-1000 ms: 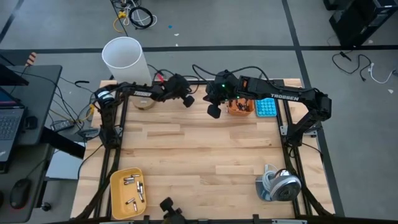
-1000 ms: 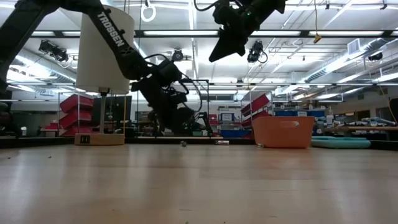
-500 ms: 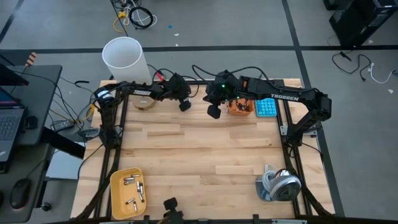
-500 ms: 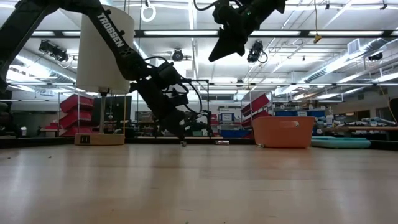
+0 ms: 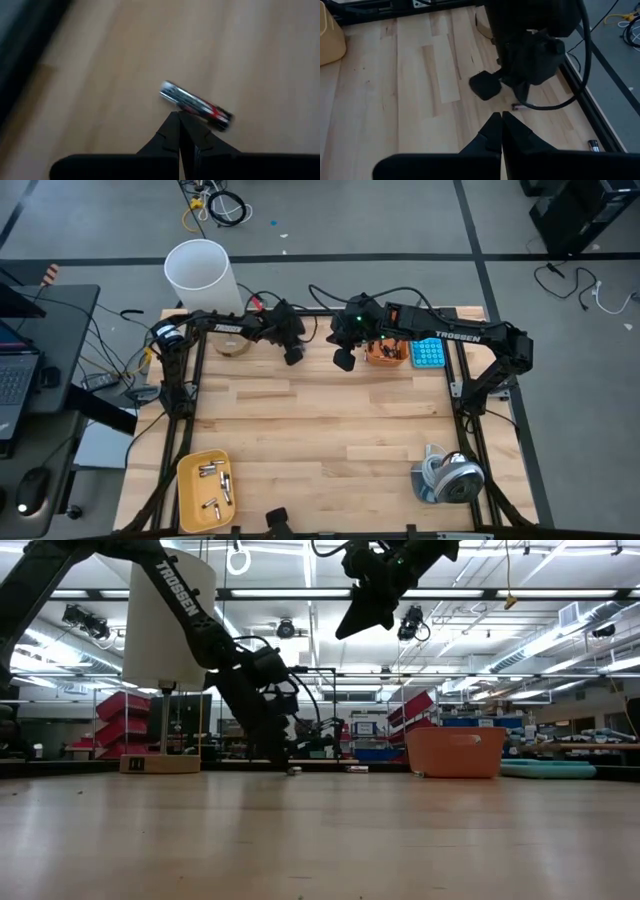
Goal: Sort batteries
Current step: Put the silver battery into the yellow bin
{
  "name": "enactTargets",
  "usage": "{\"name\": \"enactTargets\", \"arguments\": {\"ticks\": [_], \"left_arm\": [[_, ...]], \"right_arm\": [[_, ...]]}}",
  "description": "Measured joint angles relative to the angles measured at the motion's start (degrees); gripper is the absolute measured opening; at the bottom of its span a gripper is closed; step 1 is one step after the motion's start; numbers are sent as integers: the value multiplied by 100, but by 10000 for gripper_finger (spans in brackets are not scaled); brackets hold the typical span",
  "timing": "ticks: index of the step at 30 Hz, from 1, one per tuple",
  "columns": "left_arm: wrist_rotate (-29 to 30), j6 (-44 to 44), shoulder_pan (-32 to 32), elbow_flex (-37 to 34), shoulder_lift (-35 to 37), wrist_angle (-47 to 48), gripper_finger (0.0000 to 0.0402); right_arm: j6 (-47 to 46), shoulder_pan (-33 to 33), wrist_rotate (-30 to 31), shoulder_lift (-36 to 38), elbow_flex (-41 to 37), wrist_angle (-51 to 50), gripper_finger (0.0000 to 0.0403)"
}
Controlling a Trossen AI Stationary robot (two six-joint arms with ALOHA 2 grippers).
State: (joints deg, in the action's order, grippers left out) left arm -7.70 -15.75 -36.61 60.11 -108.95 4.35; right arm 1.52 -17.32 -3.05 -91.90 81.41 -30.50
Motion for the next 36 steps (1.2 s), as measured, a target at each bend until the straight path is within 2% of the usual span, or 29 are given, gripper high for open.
{"name": "enactTargets", "arguments": {"ticks": [3,10,14,17,20,23,27,31,36], "left_arm": [[-445,250,85,-3,153,-43,0],[216,216,175,0,250,-607,0],[210,150,182,0,175,-749,0],[-14,279,224,-1,179,-759,0],[-505,262,315,-1,197,-945,0],[-575,341,440,-1,199,-1131,0],[-269,510,457,-1,368,-1122,0],[247,594,454,-1,855,-763,0],[1128,440,447,-1,1736,202,0]], "right_arm": [[4,0,-1,0,0,0,0],[47,0,-2,1,0,-2,0],[52,0,0,2,0,-12,0],[29,0,0,8,-80,-21,0],[-488,0,190,9,-275,-15,0],[-1247,2,654,-29,-527,-14,0],[-1614,-4,822,-422,-673,-234,0],[-1639,2,895,-1131,-599,-350,0],[-1690,-96,1686,-1864,-102,-977,0]]}}
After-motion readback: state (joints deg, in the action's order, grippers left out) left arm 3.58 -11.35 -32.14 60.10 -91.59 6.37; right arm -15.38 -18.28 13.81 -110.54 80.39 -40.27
